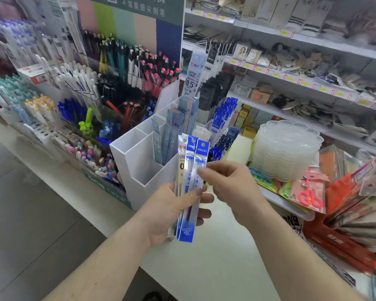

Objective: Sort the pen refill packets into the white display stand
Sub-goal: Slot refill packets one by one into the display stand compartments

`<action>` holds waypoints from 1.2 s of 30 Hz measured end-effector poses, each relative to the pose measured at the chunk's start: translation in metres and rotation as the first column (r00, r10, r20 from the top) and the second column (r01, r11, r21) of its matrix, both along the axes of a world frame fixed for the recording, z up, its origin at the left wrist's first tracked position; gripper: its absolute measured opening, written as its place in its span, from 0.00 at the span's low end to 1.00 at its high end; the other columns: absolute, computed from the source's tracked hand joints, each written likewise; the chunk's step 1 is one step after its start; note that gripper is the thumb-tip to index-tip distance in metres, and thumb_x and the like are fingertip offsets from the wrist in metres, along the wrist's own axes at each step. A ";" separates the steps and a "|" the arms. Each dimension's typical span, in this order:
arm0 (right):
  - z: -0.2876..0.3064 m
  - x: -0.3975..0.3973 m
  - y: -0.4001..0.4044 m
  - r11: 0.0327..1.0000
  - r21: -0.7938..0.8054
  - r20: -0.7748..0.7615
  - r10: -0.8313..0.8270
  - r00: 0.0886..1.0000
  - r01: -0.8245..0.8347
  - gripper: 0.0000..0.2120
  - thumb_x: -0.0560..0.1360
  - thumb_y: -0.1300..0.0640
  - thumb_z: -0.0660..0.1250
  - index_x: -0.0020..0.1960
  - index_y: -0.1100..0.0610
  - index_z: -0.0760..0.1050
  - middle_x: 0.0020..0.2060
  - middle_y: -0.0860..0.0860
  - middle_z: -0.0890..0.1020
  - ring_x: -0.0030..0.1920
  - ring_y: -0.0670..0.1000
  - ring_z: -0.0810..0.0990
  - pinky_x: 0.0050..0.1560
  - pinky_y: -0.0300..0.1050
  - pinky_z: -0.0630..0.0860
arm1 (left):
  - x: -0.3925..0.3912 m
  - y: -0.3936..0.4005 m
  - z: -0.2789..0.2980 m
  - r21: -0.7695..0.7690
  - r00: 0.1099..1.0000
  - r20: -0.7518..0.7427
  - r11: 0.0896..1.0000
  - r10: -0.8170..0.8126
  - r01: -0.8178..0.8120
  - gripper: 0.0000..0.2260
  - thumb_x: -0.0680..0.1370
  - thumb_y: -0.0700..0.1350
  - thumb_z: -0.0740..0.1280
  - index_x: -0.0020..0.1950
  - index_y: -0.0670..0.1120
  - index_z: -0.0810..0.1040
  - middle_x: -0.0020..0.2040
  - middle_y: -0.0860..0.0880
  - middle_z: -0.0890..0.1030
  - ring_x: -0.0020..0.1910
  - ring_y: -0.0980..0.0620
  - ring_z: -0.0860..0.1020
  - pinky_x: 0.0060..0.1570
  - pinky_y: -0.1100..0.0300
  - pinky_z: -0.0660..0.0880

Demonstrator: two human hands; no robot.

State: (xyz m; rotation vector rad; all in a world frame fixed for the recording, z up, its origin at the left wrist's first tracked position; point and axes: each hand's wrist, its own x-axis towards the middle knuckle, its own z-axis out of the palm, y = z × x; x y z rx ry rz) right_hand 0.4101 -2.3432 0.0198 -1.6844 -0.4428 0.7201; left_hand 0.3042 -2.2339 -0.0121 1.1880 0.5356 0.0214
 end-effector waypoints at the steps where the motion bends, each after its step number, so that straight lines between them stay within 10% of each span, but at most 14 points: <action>1: 0.002 -0.002 0.000 0.999 -0.017 0.018 0.030 0.999 -0.030 0.01 0.76 0.59 0.72 0.45 0.56 0.82 0.34 0.47 0.84 0.32 0.42 0.82 0.31 0.32 0.74 | 0.002 -0.002 0.002 0.006 1.000 0.003 1.000 -0.013 0.013 0.17 0.75 0.50 0.67 0.60 0.43 0.77 0.47 0.43 0.86 0.39 0.46 0.85 0.38 0.55 0.81; 6: -0.004 0.005 -0.004 0.997 0.002 0.020 -0.080 0.997 0.080 0.04 0.77 0.63 0.70 0.47 0.64 0.81 0.38 0.58 0.85 0.28 0.46 0.80 0.29 0.34 0.74 | 0.008 -0.002 0.007 -0.102 1.000 0.009 0.995 0.021 -0.020 0.11 0.83 0.40 0.58 0.61 0.40 0.77 0.50 0.37 0.85 0.40 0.41 0.84 0.38 0.53 0.82; 12: -0.010 0.016 -0.010 0.988 0.097 -0.117 -0.105 0.988 0.117 0.07 0.78 0.59 0.69 0.42 0.60 0.78 0.28 0.48 0.78 0.27 0.46 0.68 0.28 0.37 0.67 | 0.013 0.003 0.000 -0.050 0.996 0.007 0.995 0.087 -0.086 0.17 0.74 0.46 0.69 0.61 0.41 0.79 0.50 0.39 0.85 0.47 0.42 0.84 0.53 0.46 0.80; 20: -0.014 0.016 -0.011 0.998 0.059 -0.084 0.006 0.996 -0.001 0.04 0.77 0.59 0.70 0.51 0.57 0.81 0.43 0.60 0.85 0.32 0.47 0.77 0.31 0.38 0.71 | 0.018 0.006 0.003 0.046 0.999 -0.013 0.998 -0.040 0.041 0.20 0.71 0.51 0.68 0.59 0.43 0.80 0.46 0.43 0.86 0.43 0.43 0.85 0.41 0.52 0.81; 36: -0.023 0.046 -0.017 0.987 0.127 -0.082 -0.087 0.993 0.097 0.07 0.76 0.64 0.70 0.40 0.60 0.82 0.32 0.57 0.76 0.26 0.48 0.67 0.27 0.39 0.64 | 0.030 0.021 0.006 0.161 0.998 -0.050 0.986 -0.033 0.041 0.09 0.82 0.43 0.62 0.56 0.43 0.81 0.50 0.43 0.86 0.46 0.48 0.85 0.47 0.55 0.82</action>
